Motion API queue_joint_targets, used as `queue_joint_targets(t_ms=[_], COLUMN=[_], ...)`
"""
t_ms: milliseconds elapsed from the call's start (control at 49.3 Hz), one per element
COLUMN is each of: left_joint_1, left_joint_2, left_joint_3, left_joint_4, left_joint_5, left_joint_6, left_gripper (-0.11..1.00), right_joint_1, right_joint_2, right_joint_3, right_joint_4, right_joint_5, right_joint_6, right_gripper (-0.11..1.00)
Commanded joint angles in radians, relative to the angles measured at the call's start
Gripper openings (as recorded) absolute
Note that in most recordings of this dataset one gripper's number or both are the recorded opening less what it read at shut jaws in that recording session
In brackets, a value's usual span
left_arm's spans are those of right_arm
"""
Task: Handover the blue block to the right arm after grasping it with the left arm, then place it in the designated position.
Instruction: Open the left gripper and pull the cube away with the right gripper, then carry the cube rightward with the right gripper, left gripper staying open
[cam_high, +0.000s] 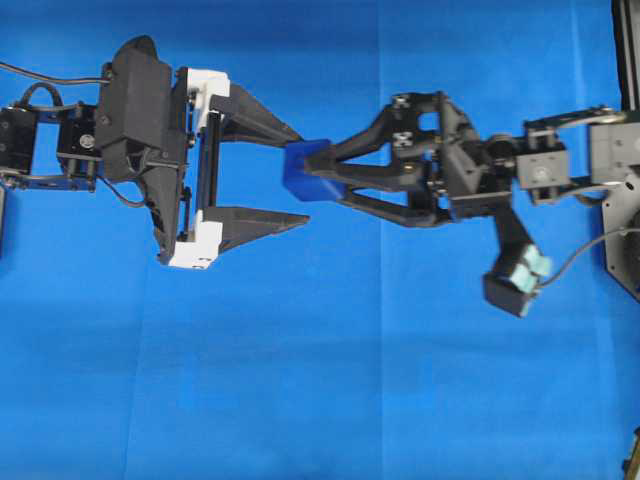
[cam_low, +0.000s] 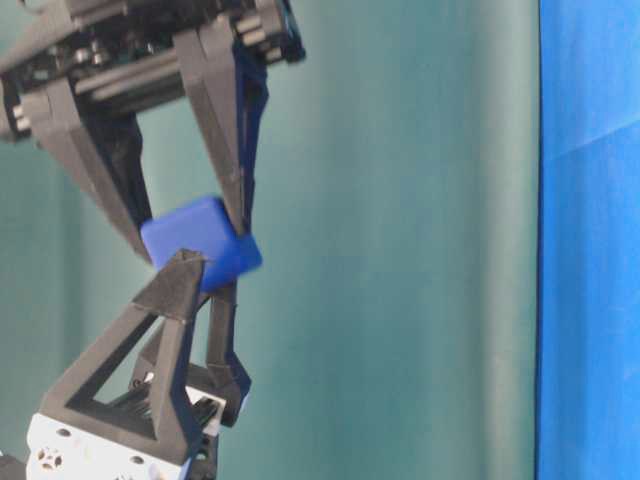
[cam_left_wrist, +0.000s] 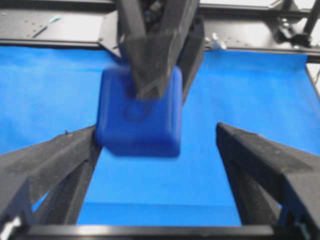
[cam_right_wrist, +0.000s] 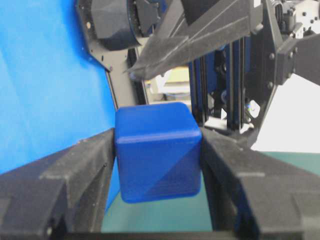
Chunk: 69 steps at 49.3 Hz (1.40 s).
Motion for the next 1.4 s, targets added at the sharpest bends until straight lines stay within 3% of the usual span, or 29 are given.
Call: queue_joint_targets(t_ms=[0,487,1076,1380], left_joint_1=[0.003,0.003,0.003,0.003], left_joint_2=[-0.025,-0.032,-0.034,-0.032], left_joint_3=[-0.009,0.002,0.002,-0.003], left_joint_4=[0.002,0.002,0.002,0.002], left_joint_5=[-0.009,-0.009,-0.009,-0.009], left_joint_6=[0.002,0.000,0.000,0.008], left_gripper=[0.93,0.93,0.93,0.93], right_joint_1=[0.005,0.040,0.043,0.043], right_joint_2=[-0.054,-0.245,-0.249,-0.261], right_joint_3=[0.008,0.109,0.112,0.115], right_joint_4=[0.003,0.023,0.044,0.124], right_joint_5=[0.005,0.156,0.169,0.170], right_joint_6=[0.005,0.005,0.008,0.175], right_gripper=[0.44,0.44,0.44,0.44])
